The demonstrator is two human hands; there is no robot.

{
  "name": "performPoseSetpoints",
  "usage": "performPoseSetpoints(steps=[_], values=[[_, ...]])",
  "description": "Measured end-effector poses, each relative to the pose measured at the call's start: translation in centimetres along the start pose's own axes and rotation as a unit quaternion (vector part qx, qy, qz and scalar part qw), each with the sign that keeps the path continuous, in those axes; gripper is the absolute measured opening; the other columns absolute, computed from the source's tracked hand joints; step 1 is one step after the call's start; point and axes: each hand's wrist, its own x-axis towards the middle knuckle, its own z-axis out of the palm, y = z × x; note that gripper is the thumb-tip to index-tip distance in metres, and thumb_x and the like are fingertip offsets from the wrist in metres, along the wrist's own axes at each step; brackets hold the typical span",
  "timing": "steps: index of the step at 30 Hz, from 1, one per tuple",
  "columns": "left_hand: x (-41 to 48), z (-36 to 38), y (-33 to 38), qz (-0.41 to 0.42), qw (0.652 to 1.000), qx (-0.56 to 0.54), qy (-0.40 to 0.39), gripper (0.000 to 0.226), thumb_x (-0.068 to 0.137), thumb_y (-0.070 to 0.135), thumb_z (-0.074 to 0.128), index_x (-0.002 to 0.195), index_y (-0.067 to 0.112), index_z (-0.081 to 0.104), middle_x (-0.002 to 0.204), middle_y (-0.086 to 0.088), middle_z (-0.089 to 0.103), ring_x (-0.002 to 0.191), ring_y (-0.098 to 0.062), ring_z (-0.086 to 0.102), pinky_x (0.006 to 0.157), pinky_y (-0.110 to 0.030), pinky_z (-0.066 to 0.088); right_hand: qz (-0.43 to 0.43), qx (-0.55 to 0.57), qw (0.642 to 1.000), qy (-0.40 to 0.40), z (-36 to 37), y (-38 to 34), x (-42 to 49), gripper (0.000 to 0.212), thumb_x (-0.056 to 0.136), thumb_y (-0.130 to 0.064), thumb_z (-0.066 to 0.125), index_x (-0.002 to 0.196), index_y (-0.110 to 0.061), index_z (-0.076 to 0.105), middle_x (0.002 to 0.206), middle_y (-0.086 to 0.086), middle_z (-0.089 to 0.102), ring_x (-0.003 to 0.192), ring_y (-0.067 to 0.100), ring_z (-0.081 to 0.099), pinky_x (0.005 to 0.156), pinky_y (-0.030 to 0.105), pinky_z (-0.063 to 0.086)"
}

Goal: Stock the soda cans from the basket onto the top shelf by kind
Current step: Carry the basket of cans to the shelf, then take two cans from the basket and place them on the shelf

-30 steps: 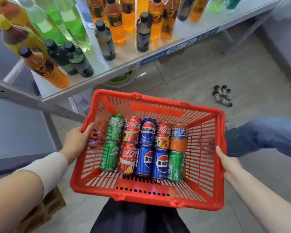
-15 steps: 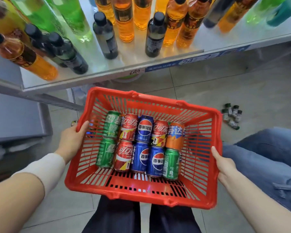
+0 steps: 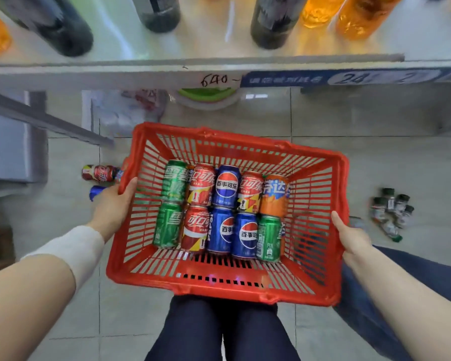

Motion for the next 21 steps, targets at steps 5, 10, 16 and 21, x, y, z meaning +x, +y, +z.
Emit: performPoseSetpoints(steps=[5,10,16,21], values=[[5.8,5.4,-0.3,0.012,1.000,0.013,0.011,0.062,0.090,0.056,0.038,0.120,0.005,0.058,0.107,-0.029,0.064,0.102,-0.043,0.059,0.090,-0.043,0.046,-0.003,0.054,0.998,-0.038,4.0,-0.5,8.8,0.117,0.024,-0.077,0.076,0.112,-0.001,0.061,0.102,0.013,0.070,0.083,0.024,0.068,0.088,0.048,0.051],[9.5,9.3,-0.2,-0.003,0.999,-0.036,-0.012,0.064,0.089,0.058,0.038,0.118,0.004,0.057,0.107,-0.023,0.064,0.098,-0.041,0.061,0.092,-0.043,0.046,-0.047,0.042,0.998,-0.017,7.7,-4.3,10.4,0.050,0.086,-0.032,0.062,0.116,0.008,0.054,0.108,0.014,0.059,0.085,0.031,0.060,0.089,0.045,0.048],[12.7,12.4,0.1,0.007,0.999,-0.033,0.025,0.065,0.090,0.056,0.037,0.110,-0.001,0.059,0.103,-0.022,0.064,0.093,-0.037,0.060,0.088,-0.041,0.045,-0.083,0.029,0.996,-0.028,9.7,-6.0,14.8,0.052,0.087,-0.032,0.061,0.117,0.011,0.053,0.117,0.025,0.060,0.084,0.030,0.060,0.084,0.044,0.050],[14.2,13.7,0.2,0.000,0.998,-0.049,0.030,0.068,0.089,0.058,0.038,0.108,-0.003,0.060,0.106,-0.026,0.064,0.097,-0.042,0.060,0.092,-0.046,0.046,-0.082,0.032,0.996,-0.023,10.6,-6.1,16.7,0.054,0.088,-0.033,0.060,0.119,0.009,0.052,0.120,0.023,0.060,0.083,0.029,0.060,0.082,0.042,0.049]])
